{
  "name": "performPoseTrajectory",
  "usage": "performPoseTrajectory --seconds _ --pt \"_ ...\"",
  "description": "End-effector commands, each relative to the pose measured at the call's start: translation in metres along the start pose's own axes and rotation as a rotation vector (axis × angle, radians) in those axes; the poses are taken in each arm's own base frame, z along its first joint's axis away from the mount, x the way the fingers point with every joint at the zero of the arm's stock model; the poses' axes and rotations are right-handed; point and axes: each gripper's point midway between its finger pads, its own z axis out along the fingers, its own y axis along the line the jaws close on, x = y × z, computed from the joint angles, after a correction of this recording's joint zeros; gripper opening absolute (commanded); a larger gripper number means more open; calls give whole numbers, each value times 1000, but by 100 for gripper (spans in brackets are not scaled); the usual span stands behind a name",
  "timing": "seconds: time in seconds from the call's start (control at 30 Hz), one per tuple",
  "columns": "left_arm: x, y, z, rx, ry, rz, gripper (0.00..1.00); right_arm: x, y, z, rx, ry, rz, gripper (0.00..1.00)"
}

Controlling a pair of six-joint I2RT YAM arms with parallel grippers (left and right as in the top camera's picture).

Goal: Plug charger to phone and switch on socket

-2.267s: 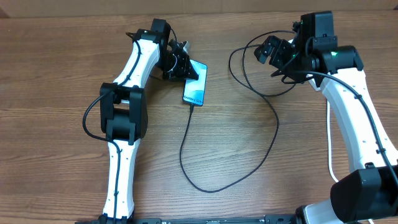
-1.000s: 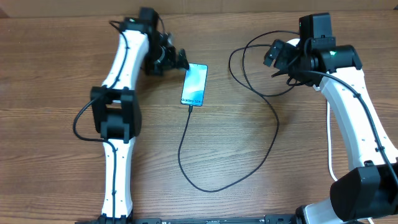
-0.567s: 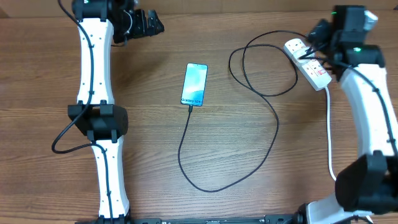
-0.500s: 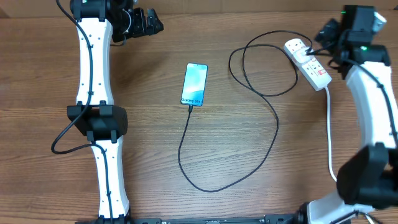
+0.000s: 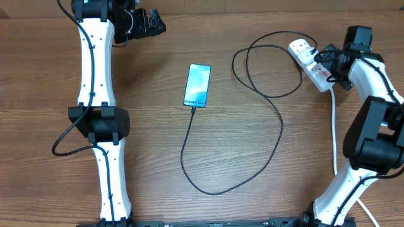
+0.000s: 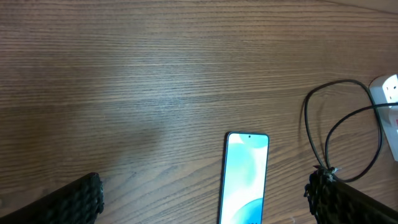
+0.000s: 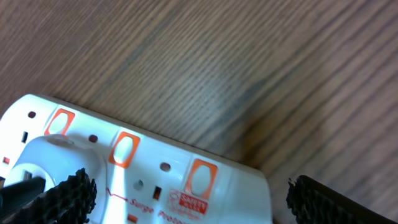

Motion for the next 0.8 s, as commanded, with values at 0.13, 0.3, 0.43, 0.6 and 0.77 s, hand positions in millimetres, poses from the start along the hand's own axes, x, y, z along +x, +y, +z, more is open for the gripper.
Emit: performPoseTrajectory --seconds 0.13,0.3,0.43,0.6,0.77 --pt "-4 -6 -13 2 -27 9 100 -19 11 1 -42 -68 35 100" --pt "-4 -6 -13 1 -27 8 100 -12 4 17 -16 -49 40 100" --pt "-4 -6 -13 1 -26 8 100 -6 0 26 5 -33 38 100" --pt "-4 -6 -13 1 -26 9 100 -7 -4 29 21 -39 66 100" --pt "-4 -6 -13 1 -26 8 99 -2 -7 36 25 -23 67 100"
